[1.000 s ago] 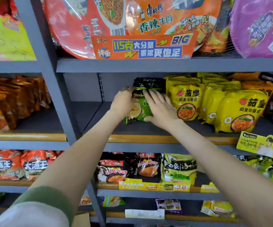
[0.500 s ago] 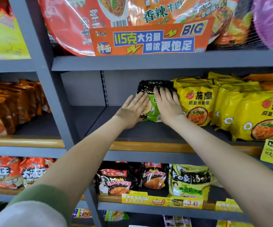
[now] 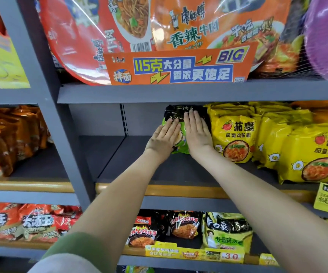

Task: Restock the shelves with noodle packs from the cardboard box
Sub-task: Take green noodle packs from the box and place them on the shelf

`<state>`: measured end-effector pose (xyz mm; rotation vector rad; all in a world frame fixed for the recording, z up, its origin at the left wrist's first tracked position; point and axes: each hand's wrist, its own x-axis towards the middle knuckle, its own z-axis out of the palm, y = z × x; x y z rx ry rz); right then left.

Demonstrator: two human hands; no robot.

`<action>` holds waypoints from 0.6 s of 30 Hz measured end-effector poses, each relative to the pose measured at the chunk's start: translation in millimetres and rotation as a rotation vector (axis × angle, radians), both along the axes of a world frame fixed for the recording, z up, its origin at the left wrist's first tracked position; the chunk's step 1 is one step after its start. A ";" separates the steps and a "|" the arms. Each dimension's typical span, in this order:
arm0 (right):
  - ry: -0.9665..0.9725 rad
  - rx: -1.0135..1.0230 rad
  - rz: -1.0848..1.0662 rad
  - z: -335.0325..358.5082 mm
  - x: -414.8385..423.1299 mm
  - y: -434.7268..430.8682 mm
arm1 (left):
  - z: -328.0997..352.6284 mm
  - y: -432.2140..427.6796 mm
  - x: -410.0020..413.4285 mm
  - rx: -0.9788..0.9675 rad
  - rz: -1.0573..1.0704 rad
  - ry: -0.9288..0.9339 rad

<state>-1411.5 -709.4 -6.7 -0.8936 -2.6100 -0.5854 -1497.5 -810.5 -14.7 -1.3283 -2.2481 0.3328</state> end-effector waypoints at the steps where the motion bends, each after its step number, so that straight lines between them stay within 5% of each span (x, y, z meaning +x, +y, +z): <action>1: -0.008 -0.020 0.002 0.4 2.3 -2.6 | 2.9 -2.7 6.0 -0.007 0.012 -0.030; 9: -0.020 -0.303 0.107 12.9 40.8 -53.7 | 22.8 -46.9 51.1 -0.002 0.082 -0.270; 18: 0.044 -0.334 0.148 13.6 124.6 -166.8 | 13.2 -150.8 115.8 0.144 -0.019 -0.402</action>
